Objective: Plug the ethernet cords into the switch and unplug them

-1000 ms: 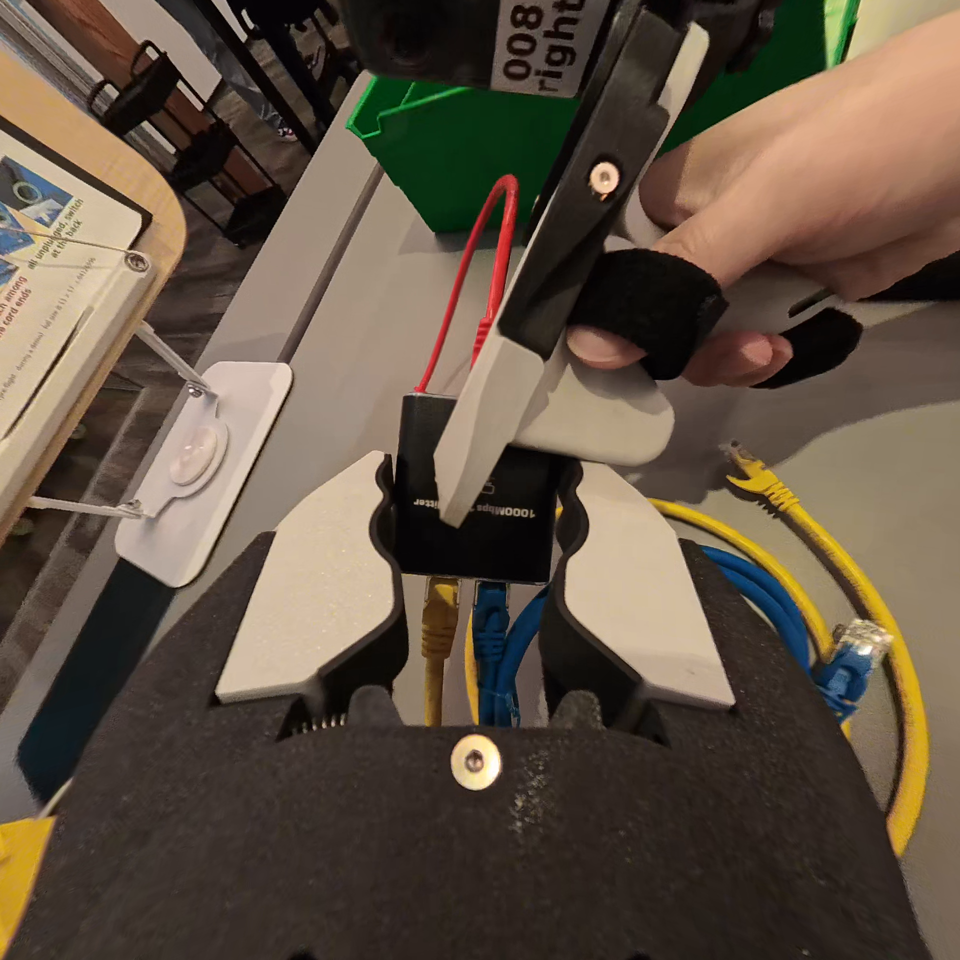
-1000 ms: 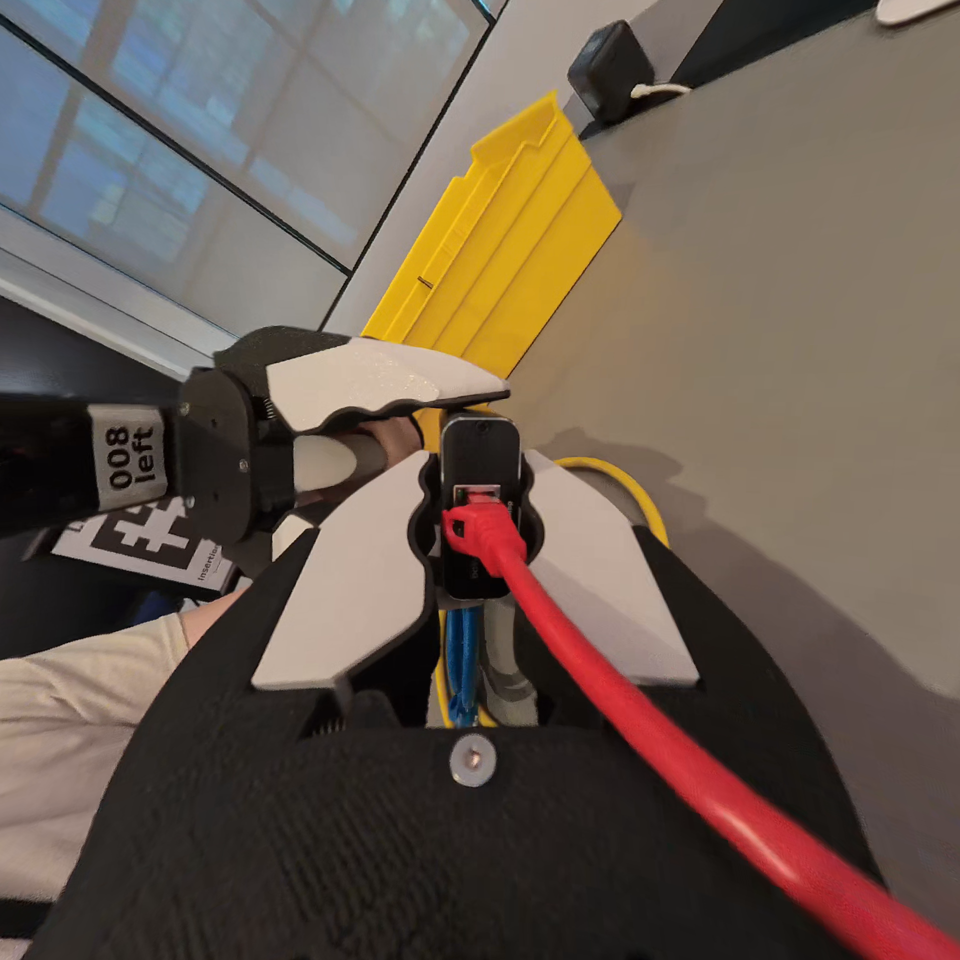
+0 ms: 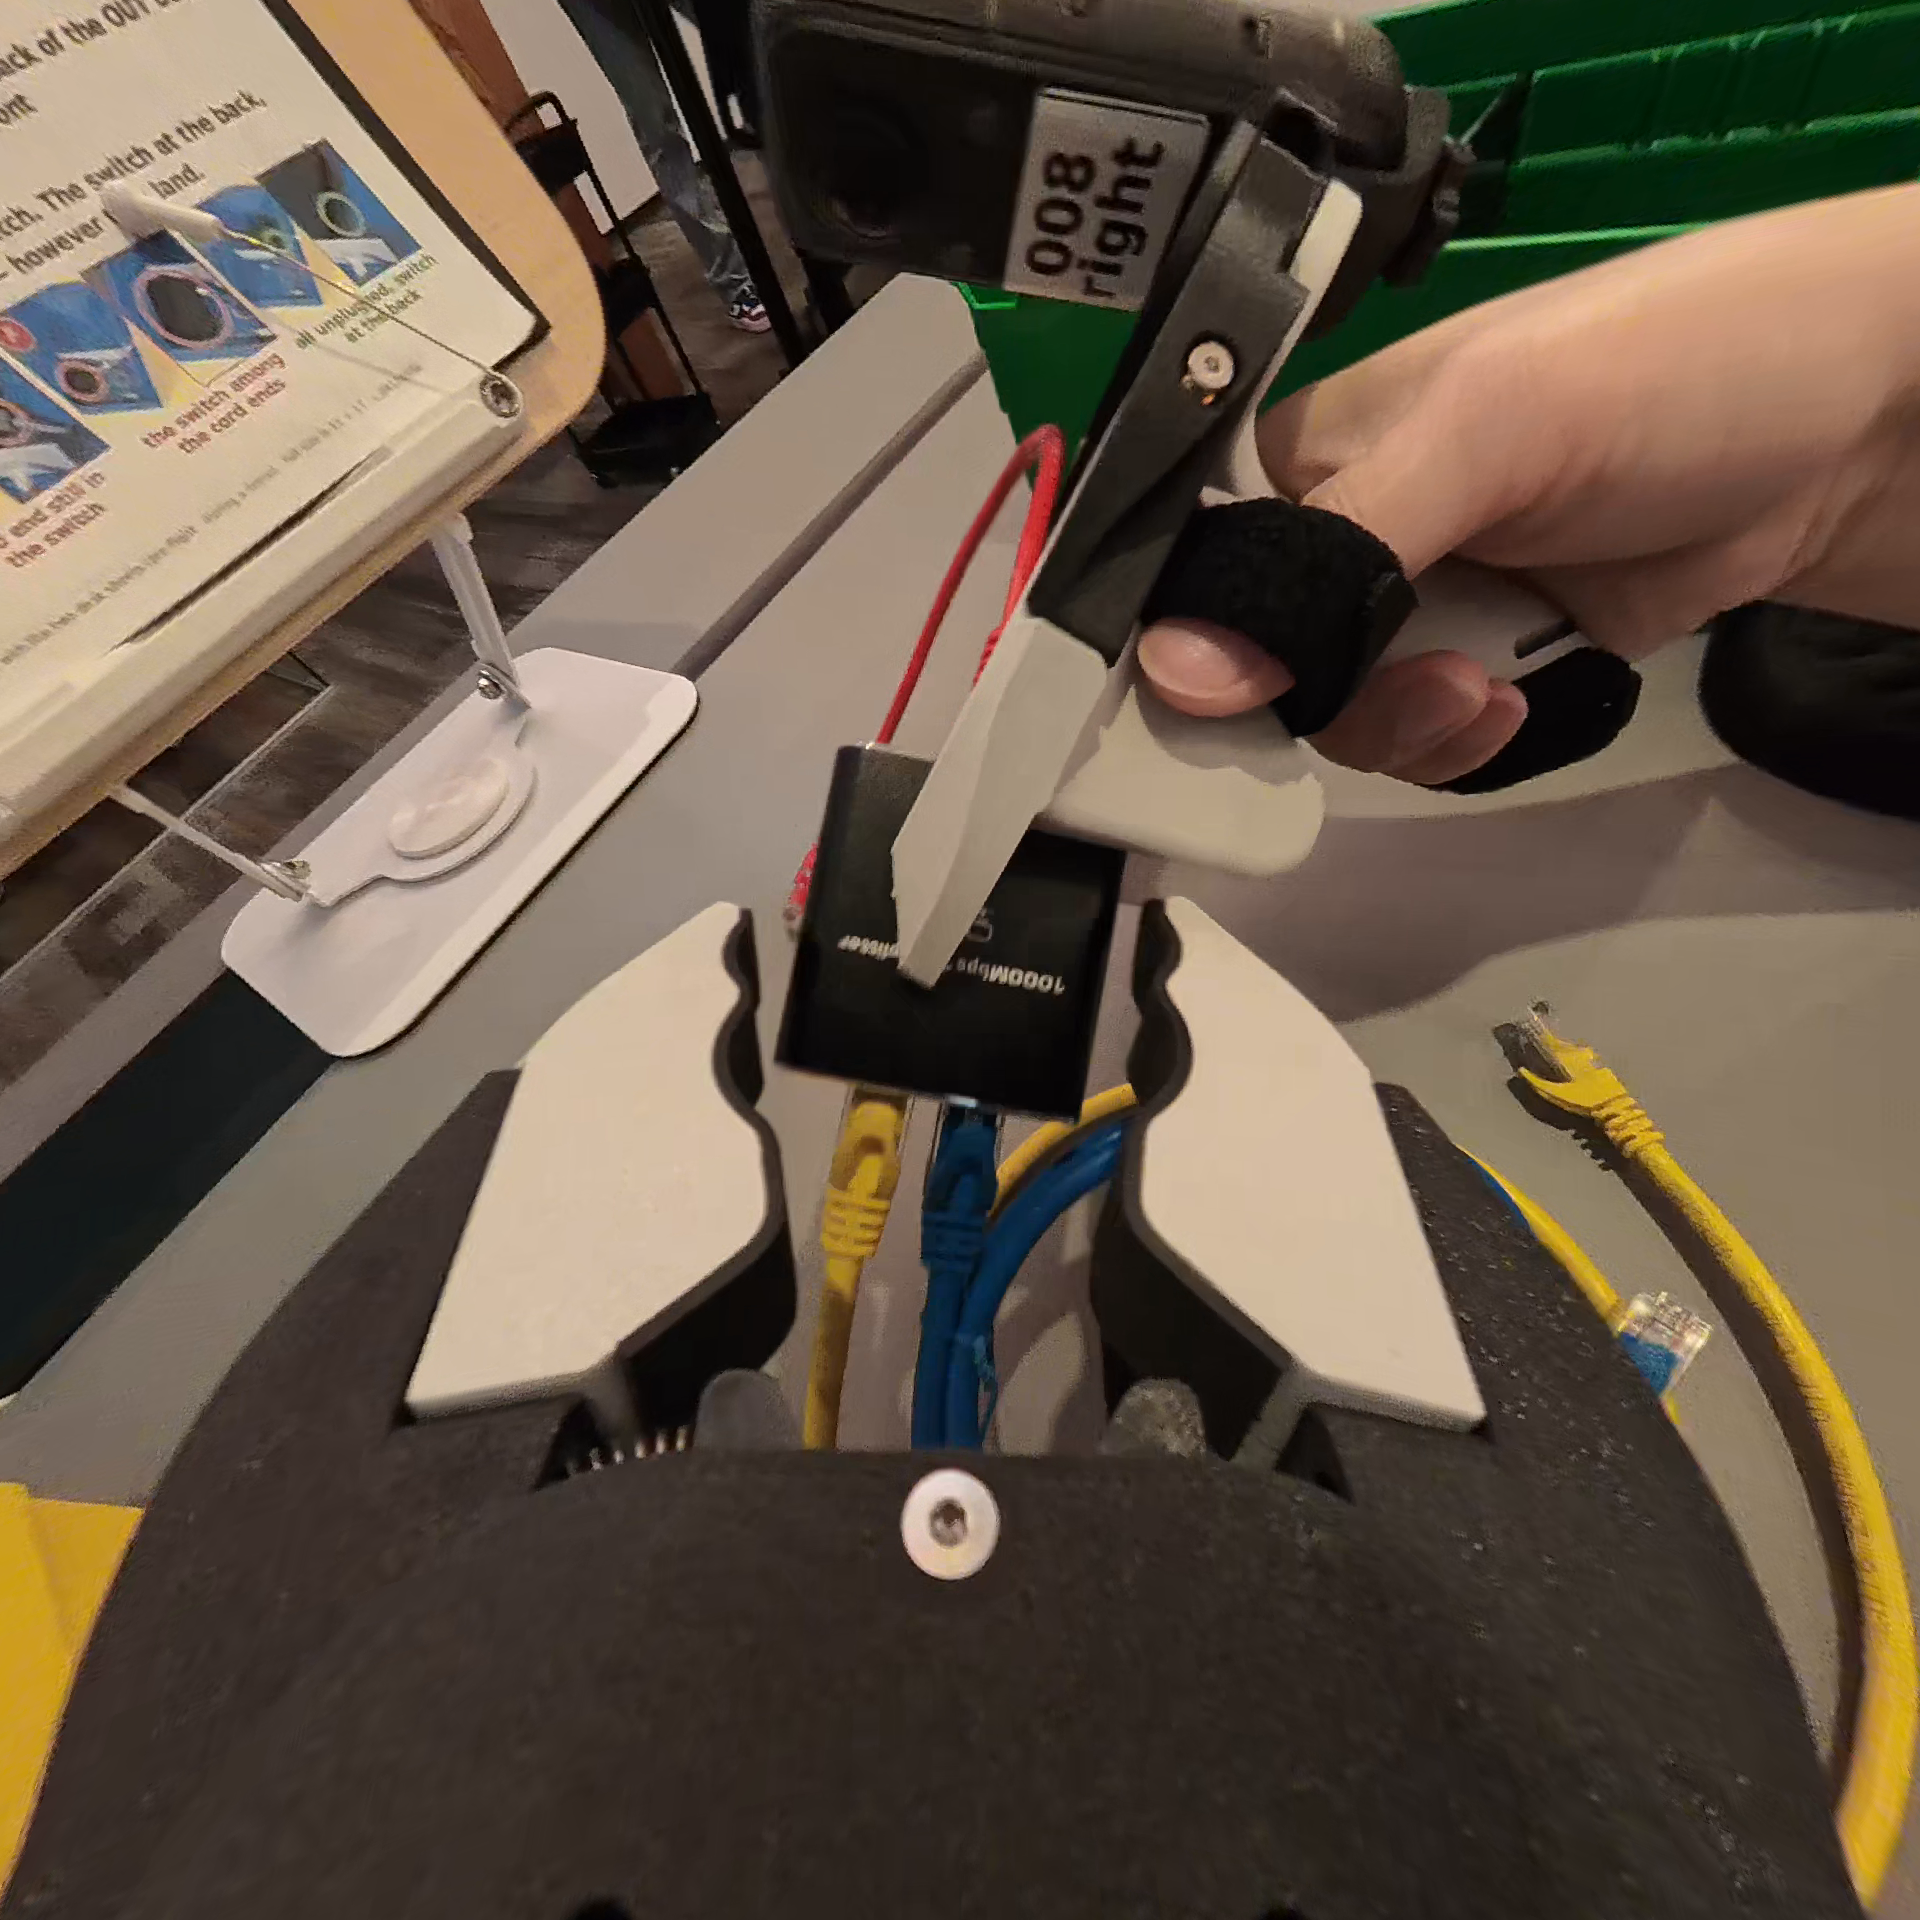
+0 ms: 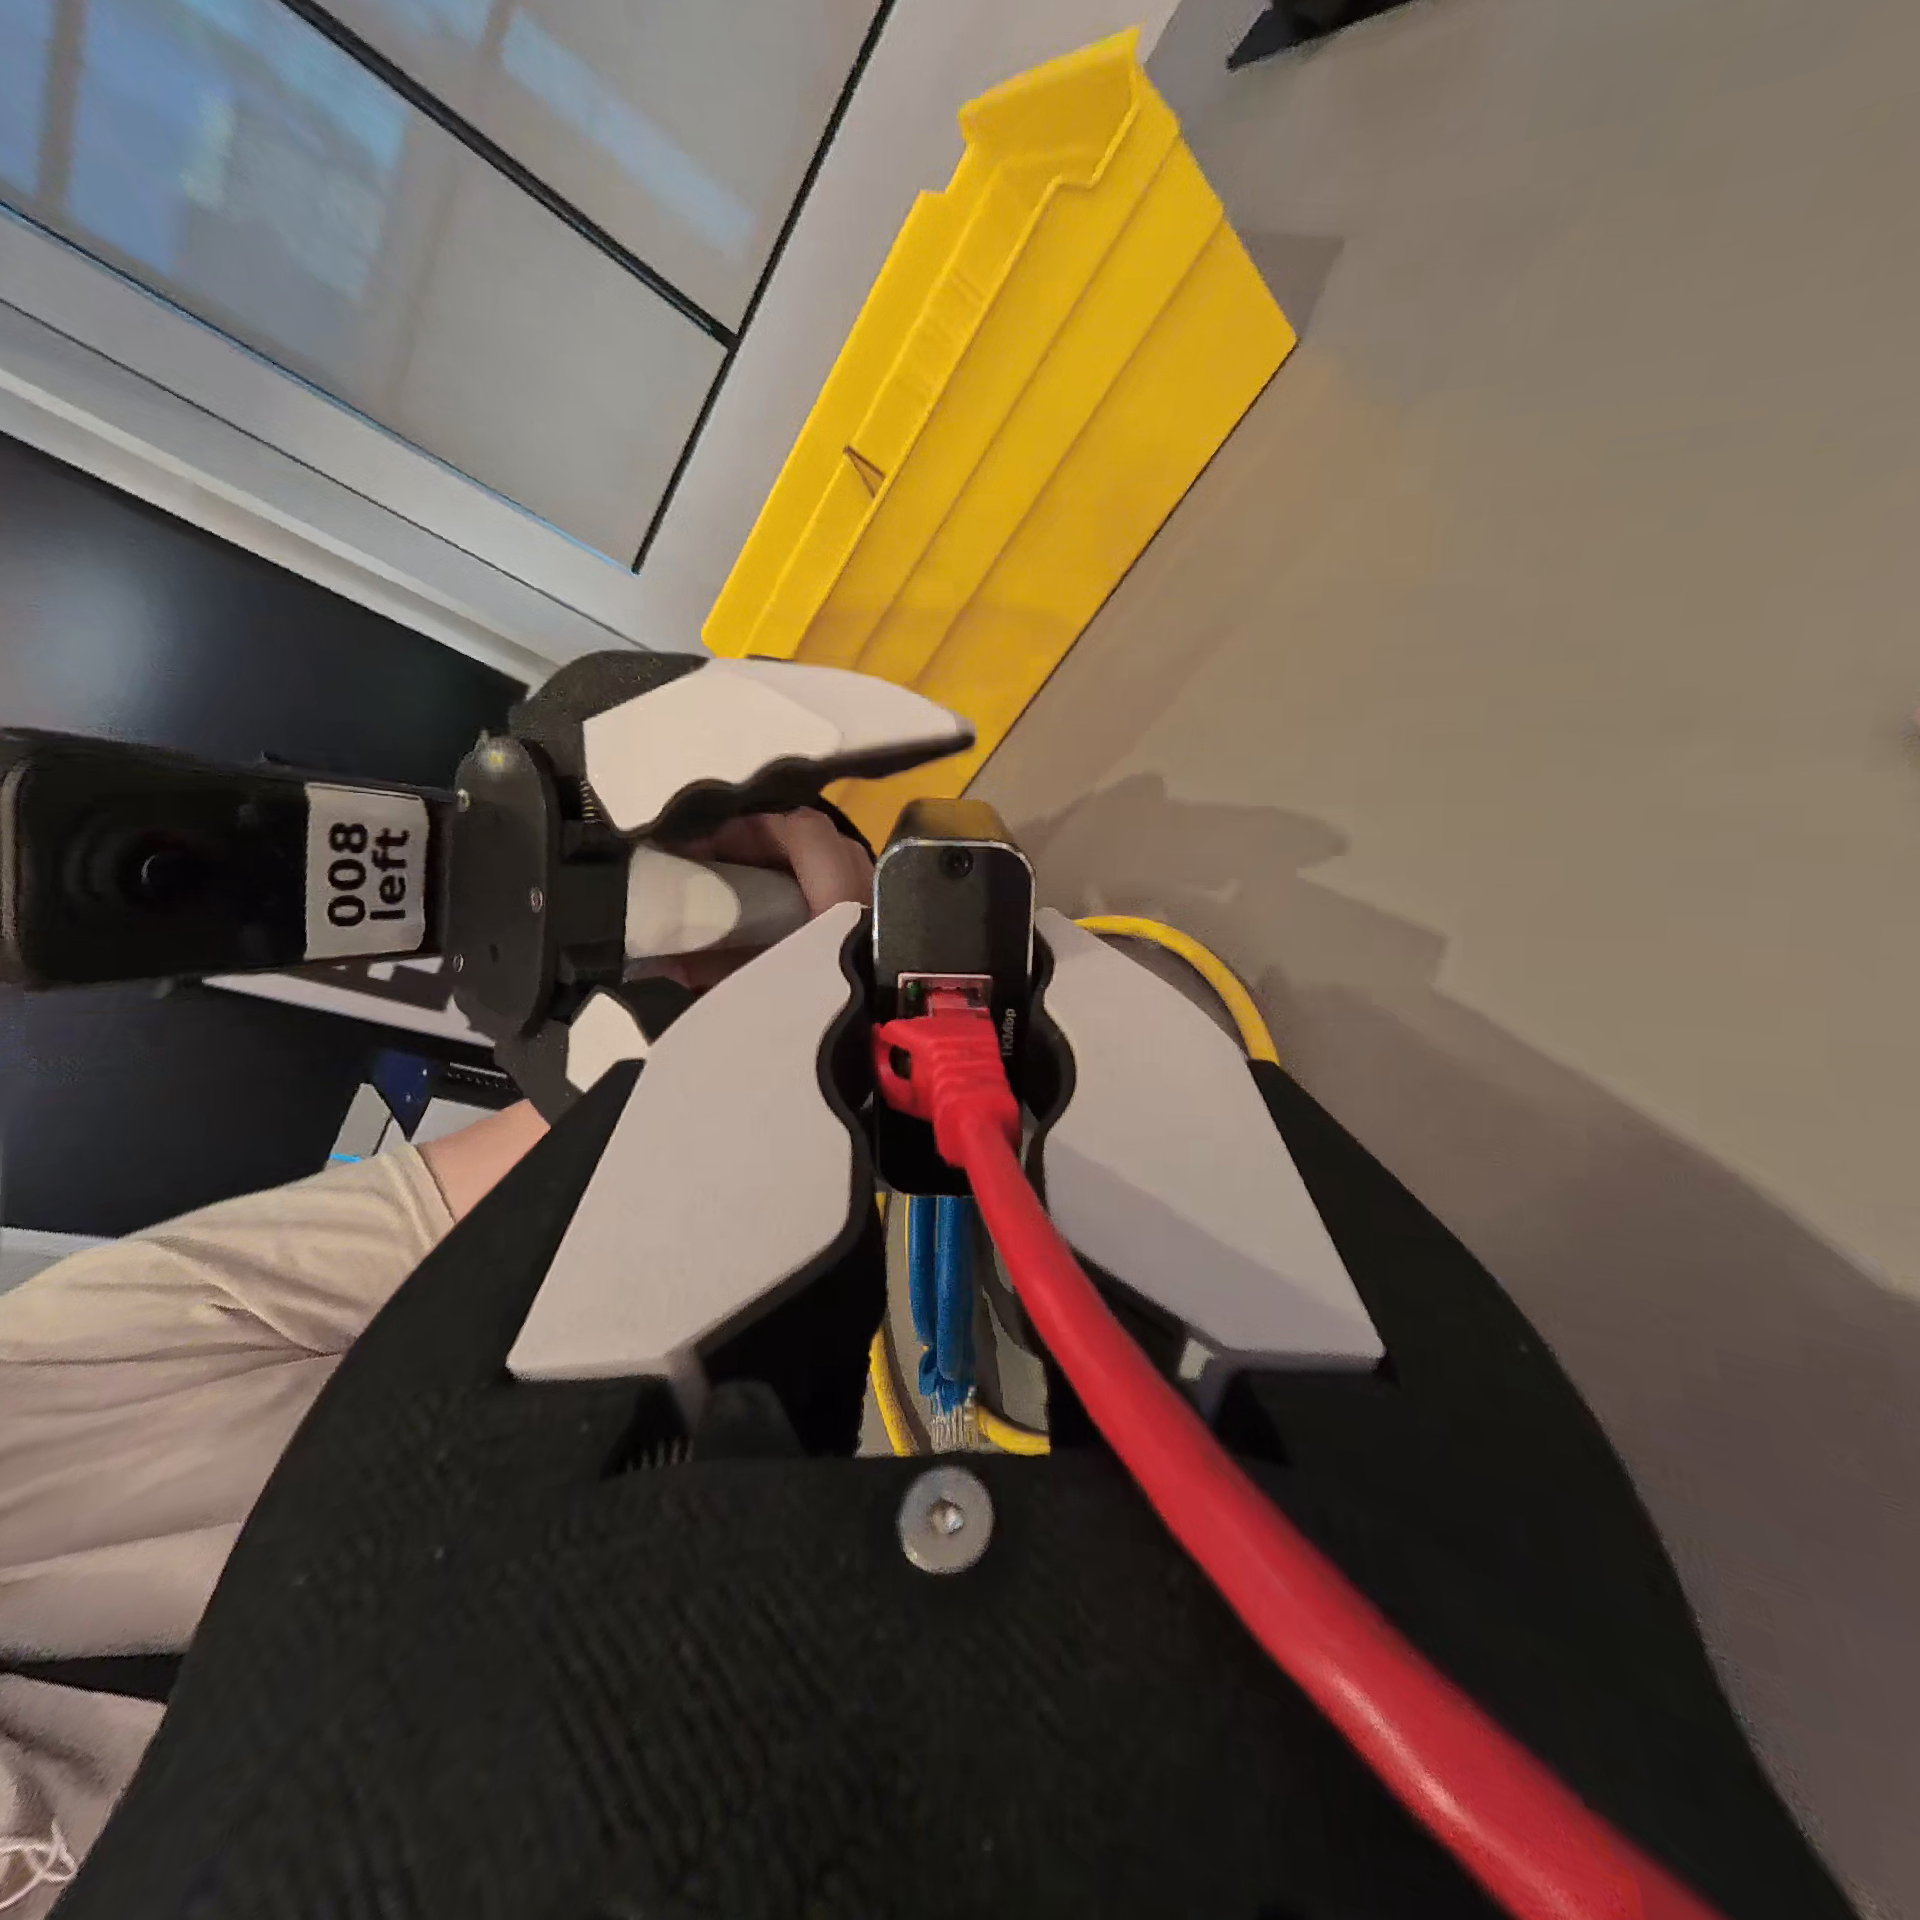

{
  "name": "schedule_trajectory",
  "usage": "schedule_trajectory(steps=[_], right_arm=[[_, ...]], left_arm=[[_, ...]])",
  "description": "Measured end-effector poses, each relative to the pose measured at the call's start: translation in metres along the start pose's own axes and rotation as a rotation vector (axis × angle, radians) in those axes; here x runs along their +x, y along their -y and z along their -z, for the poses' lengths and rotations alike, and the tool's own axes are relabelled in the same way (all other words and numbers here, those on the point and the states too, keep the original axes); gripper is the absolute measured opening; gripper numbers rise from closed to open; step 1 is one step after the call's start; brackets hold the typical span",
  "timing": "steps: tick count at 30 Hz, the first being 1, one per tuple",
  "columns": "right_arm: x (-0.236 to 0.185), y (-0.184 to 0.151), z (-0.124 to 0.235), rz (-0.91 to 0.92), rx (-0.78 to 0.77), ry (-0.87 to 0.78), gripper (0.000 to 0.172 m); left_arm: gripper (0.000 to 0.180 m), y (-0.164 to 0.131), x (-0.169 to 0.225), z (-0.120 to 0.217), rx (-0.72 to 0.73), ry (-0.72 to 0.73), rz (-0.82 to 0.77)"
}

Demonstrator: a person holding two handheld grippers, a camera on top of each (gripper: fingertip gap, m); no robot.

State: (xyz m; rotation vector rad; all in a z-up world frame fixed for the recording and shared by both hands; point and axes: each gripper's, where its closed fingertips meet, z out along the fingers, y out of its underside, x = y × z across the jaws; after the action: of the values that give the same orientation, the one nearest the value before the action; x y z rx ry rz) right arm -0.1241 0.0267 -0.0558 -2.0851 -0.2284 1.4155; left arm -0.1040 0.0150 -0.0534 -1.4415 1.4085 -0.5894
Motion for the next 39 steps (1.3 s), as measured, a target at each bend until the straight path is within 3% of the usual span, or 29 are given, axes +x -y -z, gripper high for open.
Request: schedule_trajectory(steps=[4,9,14,18,24,34,39], right_arm=[[0.002,0.012,0.013,0.023,0.054,-0.013,0.025],[-0.006,0.023,0.028,0.044,0.111,-0.004,0.025],[-0.027,0.035,0.046,0.081,0.180,0.016,0.025],[-0.049,0.050,0.062,0.149,0.244,0.008,0.025],[-0.065,0.071,0.085,0.197,0.329,-0.035,0.025],[-0.105,0.113,0.124,0.229,0.388,-0.096,0.025],[-0.139,0.140,0.139,0.261,0.396,-0.124,0.025]], left_arm=[[0.083,0.008,-0.005,0.008,0.063,-0.023,0.052],[0.081,0.051,-0.016,0.043,0.377,-0.099,0.253],[0.077,0.070,-0.044,0.081,0.599,-0.039,0.358],[0.075,0.075,-0.049,0.095,0.661,0.054,0.303],[0.070,0.084,-0.031,0.098,0.693,0.066,0.212],[0.067,0.078,-0.044,0.103,0.789,0.022,0.372],[0.067,0.075,-0.041,0.097,0.775,0.002,0.371]])
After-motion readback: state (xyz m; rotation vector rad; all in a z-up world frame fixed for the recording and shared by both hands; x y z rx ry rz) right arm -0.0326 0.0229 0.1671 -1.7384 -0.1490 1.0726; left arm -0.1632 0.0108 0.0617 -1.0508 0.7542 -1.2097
